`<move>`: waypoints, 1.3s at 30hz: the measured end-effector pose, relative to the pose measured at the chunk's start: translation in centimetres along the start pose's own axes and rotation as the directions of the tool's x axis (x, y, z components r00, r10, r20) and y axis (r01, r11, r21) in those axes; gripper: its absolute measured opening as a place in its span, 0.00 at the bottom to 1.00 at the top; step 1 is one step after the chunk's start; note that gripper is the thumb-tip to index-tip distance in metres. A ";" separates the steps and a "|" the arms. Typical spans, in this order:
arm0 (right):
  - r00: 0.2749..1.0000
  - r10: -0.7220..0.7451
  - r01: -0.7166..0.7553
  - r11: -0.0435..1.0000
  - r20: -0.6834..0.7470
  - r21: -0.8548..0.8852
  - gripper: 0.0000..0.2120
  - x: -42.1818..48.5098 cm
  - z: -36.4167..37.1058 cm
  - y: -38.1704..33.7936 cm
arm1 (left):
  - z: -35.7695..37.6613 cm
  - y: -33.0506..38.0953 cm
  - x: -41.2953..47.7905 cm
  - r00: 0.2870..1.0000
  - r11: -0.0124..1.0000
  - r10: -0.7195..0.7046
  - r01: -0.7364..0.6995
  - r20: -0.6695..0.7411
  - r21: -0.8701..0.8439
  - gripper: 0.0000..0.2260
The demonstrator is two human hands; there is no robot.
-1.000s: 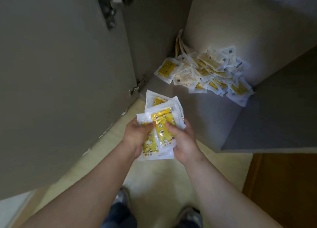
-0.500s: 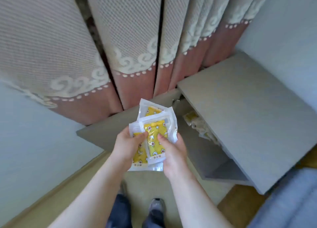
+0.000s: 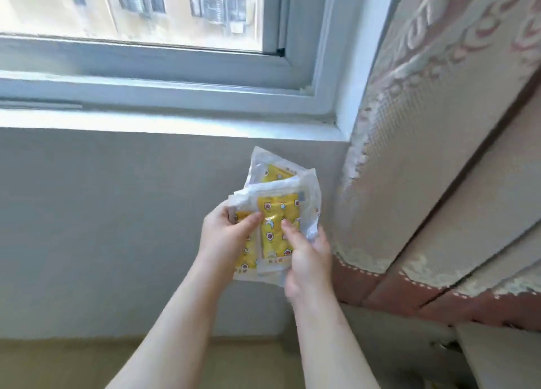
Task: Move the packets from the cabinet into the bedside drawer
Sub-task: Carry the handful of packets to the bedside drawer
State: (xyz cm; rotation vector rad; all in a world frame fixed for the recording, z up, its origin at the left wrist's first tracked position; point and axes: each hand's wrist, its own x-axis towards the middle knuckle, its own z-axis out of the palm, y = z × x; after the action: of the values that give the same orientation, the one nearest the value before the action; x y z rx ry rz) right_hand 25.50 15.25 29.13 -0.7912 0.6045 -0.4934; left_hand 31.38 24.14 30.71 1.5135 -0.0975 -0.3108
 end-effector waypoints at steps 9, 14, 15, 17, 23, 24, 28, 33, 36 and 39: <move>0.771 0.183 -0.177 0.982 0.610 -0.072 0.15 -10.1 20.5 7.3 | -23.4 9.9 -3.0 0.909 0.963 0.225 -0.262 -0.352 -0.062 0.07; 0.607 0.341 -0.273 0.938 0.718 -0.214 0.09 -18.7 31.8 13.8 | -37.8 14.8 -7.5 0.791 0.937 0.336 -0.333 -0.511 0.102 0.05; 0.594 0.350 -0.290 0.933 0.724 -0.213 0.09 -20.5 33.8 15.2 | -40.5 15.4 -8.5 0.767 0.935 0.347 -0.326 -0.540 0.138 0.05; 0.556 0.387 -0.341 0.913 0.736 -0.223 0.08 -24.0 37.2 18.0 | -45.4 16.2 -11.0 0.719 0.931 0.363 -0.299 -0.593 0.208 0.05; 0.398 0.462 -0.485 0.839 0.792 -0.246 0.09 -33.4 45.5 26.0 | -59.0 17.3 -19.8 0.648 0.958 0.263 -0.087 -0.715 0.273 0.11; 0.367 0.464 -0.494 0.831 0.806 -0.254 0.09 -34.7 46.7 27.2 | -60.6 17.3 -20.8 0.660 0.969 0.215 -0.051 -0.720 0.243 0.10; 0.208 0.477 -0.492 0.805 0.854 -0.330 0.10 -38.8 51.1 32.0 | -66.5 16.9 -22.8 0.562 0.985 0.172 -0.095 -0.809 0.144 0.10; 0.012 0.467 -0.471 0.783 0.884 -0.407 0.08 -41.4 57.8 37.2 | -74.2 16.7 -22.1 0.319 0.960 0.154 -0.273 -0.935 0.065 0.08; -0.070 0.483 -0.410 0.784 0.873 -0.466 0.07 -41.9 62.8 40.8 | -79.0 17.6 -20.3 0.123 0.907 0.121 -0.416 -0.985 0.059 0.09; -0.151 0.518 -0.368 0.761 0.842 -0.534 0.10 -42.7 67.4 44.9 | -83.5 18.2 -18.8 0.033 0.901 0.092 -0.429 -0.995 0.069 0.08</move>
State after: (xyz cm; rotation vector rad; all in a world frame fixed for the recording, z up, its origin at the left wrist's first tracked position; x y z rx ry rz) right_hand 47.44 102.70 45.08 -0.7527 -0.5316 0.8739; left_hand 37.25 110.12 46.00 1.0907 0.7737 1.1029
